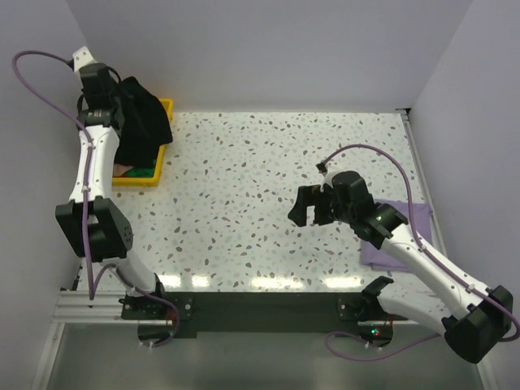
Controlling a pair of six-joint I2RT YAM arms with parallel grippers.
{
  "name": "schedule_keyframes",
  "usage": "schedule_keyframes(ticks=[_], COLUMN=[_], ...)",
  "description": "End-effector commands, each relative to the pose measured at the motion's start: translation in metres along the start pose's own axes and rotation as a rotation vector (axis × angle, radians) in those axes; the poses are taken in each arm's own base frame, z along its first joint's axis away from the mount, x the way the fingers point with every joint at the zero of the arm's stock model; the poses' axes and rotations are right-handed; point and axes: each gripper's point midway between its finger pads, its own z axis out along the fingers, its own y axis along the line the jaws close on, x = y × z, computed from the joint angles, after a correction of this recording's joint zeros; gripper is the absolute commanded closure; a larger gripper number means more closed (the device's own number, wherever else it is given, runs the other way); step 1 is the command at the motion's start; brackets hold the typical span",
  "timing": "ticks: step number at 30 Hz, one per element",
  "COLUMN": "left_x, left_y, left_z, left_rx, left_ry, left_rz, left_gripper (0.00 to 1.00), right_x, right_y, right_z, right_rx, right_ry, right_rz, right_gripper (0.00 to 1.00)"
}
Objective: Fold and stack the t-shirts
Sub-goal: Grab the tshirt from the pile, then move the tshirt to the center of the board
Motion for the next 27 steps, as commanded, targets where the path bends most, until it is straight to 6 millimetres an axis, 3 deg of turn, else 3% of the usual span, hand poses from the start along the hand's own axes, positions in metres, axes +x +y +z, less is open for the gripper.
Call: schedule_keyframes(ticks=[1, 3, 5, 8, 10, 16, 22, 27], left_x=[-0.096, -0.105, -0.122, -0.129, -0.128, -0.117, -0.105, -0.063], left_y=[-0.06, -0.079, -0.102, -0.139, -0.167, -0.207, -0.24, -0.257], left_z=[-0.079, -0.104, -0.143, -0.193, -0.232, -0.299, -0.337, -0.322], left_rx=[0.29, 0.385, 0.473, 0.613, 0.729, 0.936, 1.098, 1.134], left_ry=[-0.227, -0.254, -0.313, -0.355, -0.362, -0.355, -0.308, -0.177], left_rz=[-0.037, -0.023, -0.014, 0.02, 0.027, 0.018, 0.012, 0.013], left_gripper=[1.0, 1.0, 1.0, 1.0, 1.0, 1.0, 1.0, 1.0], right_x=[-0.02, -0.023, -0.026, -0.032, -0.038, -0.047, -0.05, -0.05], right_y=[0.01, 0.011, 0.011, 0.01, 0.01, 0.012, 0.01, 0.013], right_z=[-0.001, 0.0, 0.001, 0.001, 0.0, -0.005, -0.006, -0.004], right_rx=[-0.029, -0.032, -0.03, -0.019, -0.011, -0.006, 0.008, -0.005], right_ry=[-0.058, -0.065, -0.074, -0.095, -0.109, -0.14, -0.159, -0.159], right_rz=[-0.014, -0.014, -0.016, -0.018, -0.018, -0.009, 0.001, 0.021], right_gripper=[0.01, 0.01, 0.01, 0.01, 0.01, 0.01, 0.01, 0.01])
